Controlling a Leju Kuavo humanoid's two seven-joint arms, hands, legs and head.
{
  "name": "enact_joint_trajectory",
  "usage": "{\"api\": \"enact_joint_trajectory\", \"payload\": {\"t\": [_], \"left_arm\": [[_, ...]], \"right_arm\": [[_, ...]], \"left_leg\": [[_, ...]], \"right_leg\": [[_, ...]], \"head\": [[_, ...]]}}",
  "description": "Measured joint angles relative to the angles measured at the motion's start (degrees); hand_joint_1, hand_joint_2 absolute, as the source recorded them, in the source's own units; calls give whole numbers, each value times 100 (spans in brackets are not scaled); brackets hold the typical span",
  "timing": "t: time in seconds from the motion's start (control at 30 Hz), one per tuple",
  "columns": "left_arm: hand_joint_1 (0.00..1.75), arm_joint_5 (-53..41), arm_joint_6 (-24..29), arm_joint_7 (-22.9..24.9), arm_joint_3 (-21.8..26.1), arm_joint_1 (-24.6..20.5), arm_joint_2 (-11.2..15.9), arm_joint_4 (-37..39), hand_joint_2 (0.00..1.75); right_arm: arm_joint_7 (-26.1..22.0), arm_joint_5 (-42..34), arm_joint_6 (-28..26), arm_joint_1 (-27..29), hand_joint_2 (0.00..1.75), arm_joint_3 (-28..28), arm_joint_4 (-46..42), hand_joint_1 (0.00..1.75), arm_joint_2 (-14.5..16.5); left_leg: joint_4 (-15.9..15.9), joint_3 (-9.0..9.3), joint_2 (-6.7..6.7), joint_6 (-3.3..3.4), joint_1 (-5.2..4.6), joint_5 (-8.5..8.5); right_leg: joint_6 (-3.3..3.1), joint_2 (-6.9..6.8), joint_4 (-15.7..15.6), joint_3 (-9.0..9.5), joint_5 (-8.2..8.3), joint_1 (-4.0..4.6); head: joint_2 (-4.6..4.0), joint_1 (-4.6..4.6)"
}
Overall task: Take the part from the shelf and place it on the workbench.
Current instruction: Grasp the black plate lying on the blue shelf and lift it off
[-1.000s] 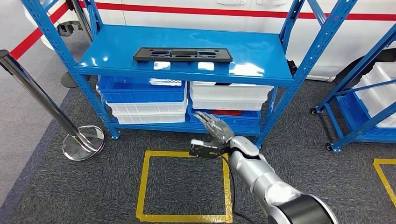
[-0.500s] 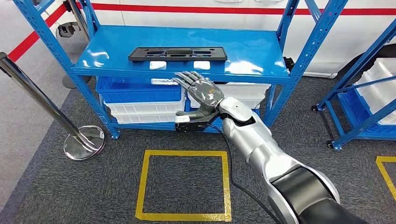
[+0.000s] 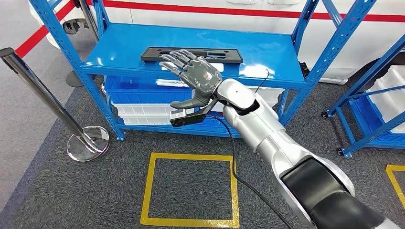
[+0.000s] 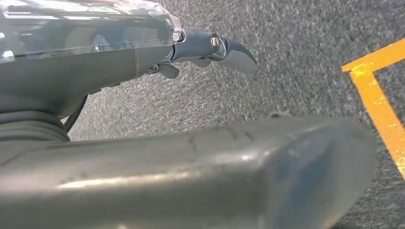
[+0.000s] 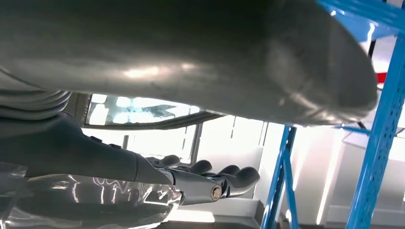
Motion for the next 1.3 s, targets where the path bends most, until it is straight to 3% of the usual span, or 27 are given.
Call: {"api": "enact_joint_trajectory", "payload": {"t": [0.07, 0.17, 0.2, 0.27, 0.33, 0.37, 0.4, 0.43, 0.5, 0.63, 0.7, 0.8, 0.83, 0.87, 0.9, 0.97, 1.0, 1.03, 1.1, 1.17, 1.23, 1.3], "left_arm": [[0, 3, 4, -1, 13, -4, -6, 10, 0], [0, 13, 18, -5, 52, 6, -7, 12, 0], [0, 23, 26, -8, 68, 7, -7, 13, 0], [0, 43, 43, -13, 92, 10, -6, 14, 0], [0, 58, 59, -19, 109, 25, -4, 14, 0], [0, 63, 66, -23, 118, 33, -3, 14, 0], [0, 73, 74, -29, 128, 39, -3, 14, 0], [0, 79, 79, -34, 137, 41, -2, 14, 0], [0, 90, 89, -43, 155, 34, 0, 16, 0], [0, 103, 103, -50, 207, 47, 5, 20, 0], [0, 102, 110, -50, 226, 53, 5, 20, 0], [0, 111, 117, -50, 236, 55, 7, 20, 0], [0, 117, 119, -53, 238, 62, 9, 20, 0], [0, 124, 121, -58, 240, 71, 12, 20, 0], [0, 128, 125, -67, 242, 80, 15, 20, 0], [0, 129, 134, -89, 244, 90, 17, 22, 0], [0, 128, 139, -97, 245, 86, 17, 24, 0], [0, 128, 144, -101, 246, 80, 18, 25, 0], [0, 126, 148, -98, 248, 69, 20, 28, 0], [0, 123, 146, -87, 249, 74, 26, 29, 0], [0, 121, 146, -80, 252, 74, 31, 29, 0], [0, 121, 145, -75, 261, 71, 33, 29, 0]], "right_arm": [[0, -7, -6, -13, 0, 24, -2, 0, -5], [-2, -22, -15, -32, 0, 46, -20, 0, -15], [-3, -34, -19, -48, 0, 60, -27, 0, -13], [-4, -65, -26, -74, 0, 103, -21, 0, -9], [-4, -98, -29, -75, 0, 150, 1, 0, -5], [-3, -117, -32, -77, 0, 166, 13, 0, 2], [-2, -135, -37, -82, 0, 179, 22, 0, 11], [-1, -150, -41, -91, 0, 187, 30, 0, 23], [1, -173, -50, -127, 0, 206, 47, 0, 37], [7, -201, -58, -170, 0, 255, 73, 0, 40], [11, -226, -61, -199, 0, 274, 80, 0, 40], [12, -278, -61, -209, 0, 276, 108, 0, 40], [8, -300, -61, -199, 0, 277, 123, 0, 39], [4, -324, -61, -192, 0, 278, 138, 0, 39], [-1, -348, -62, -192, 0, 278, 151, 0, 38], [-7, -386, -69, -212, 0, 278, 167, 0, 38], [-9, -402, -80, -227, 0, 278, 175, 0, 38], [-10, -414, -96, -236, 0, 280, 184, 0, 38], [-13, -429, -140, -241, 0, 286, 205, 0, 37], [-15, -445, -175, -240, 0, 292, 219, 0, 39], [-15, -456, -194, -252, 0, 303, 227, 0, 49], [-15, -459, -204, -242, 0, 325, 240, 0, 56]], "left_leg": [[-14, -8, 1, -51, 2, -3], [87, -26, 9, -133, -4, -97], [299, -116, 15, -157, -5, -213], [1034, -485, 25, -195, 15, -529], [1560, -802, 30, -231, 34, -633], [1522, -821, 34, -245, 41, -525], [1250, -719, 40, -252, 49, -317], [842, -546, 50, -253, 57, -84], [173, -222, 62, -218, 49, 156], [-13, -121, 38, -81, 31, 114], [-46, -73, 36, -16, 44, 101], [-57, -22, 38, 41, 36, 50], [-56, 0, 34, 46, 33, 27], [-56, 30, 26, 46, 31, 3], [-55, 70, 16, 39, 30, -25], [-58, 159, 1, 12, 26, -90], [-58, 182, -4, -10, 22, -117], [-63, 192, -5, -35, 20, -136], [-88, 194, -7, -95, 23, -159], [-46, 197, 7, -152, 30, -222], [381, 5, 27, -188, 32, -417], [1147, -429, 34, -208, 36, -667]], "right_leg": [[-38, 2, -163, 69, 3, 37], [-103, -6, -273, 156, 28, 3], [-128, -14, -315, 199, 34, -15], [-169, -31, -333, 244, 14, -16], [-179, -34, -323, 267, -19, -11], [-173, -32, -313, 282, -39, -13], [-160, -28, -297, 303, -67, -18], [-143, -26, -273, 327, -105, -24], [-88, -20, -211, 341, -179, -10], [21, -26, -176, 338, -248, -8], [80, -19, 96, 221, -404, -22], [140, -13, 1233, -425, -817, -51], [147, -13, 1490, -609, -835, -62], [146, -13, 1524, -686, -734, -70], [137, -13, 1312, -638, -524, -75], [96, -9, 486, -306, -31, -67], [70, -6, 122, -152, 107, -51], [44, -3, -102, -58, 161, -32], [-8, 0, -215, -19, 113, 1], [-66, 2, -271, 50, 96, -25], [-127, 0, -333, 159, 63, -48], [-170, -6, -336, 239, -7, -26]], "head": [[0, 0], [0, -1], [0, -1], [0, -2], [0, -2], [0, -2], [0, -2], [0, -2], [0, -2], [0, -1], [0, -1], [0, 0], [0, 0], [0, 0], [0, 0], [0, 0], [0, 1], [0, 1], [0, 1], [0, 1], [0, 0], [0, 0]]}}
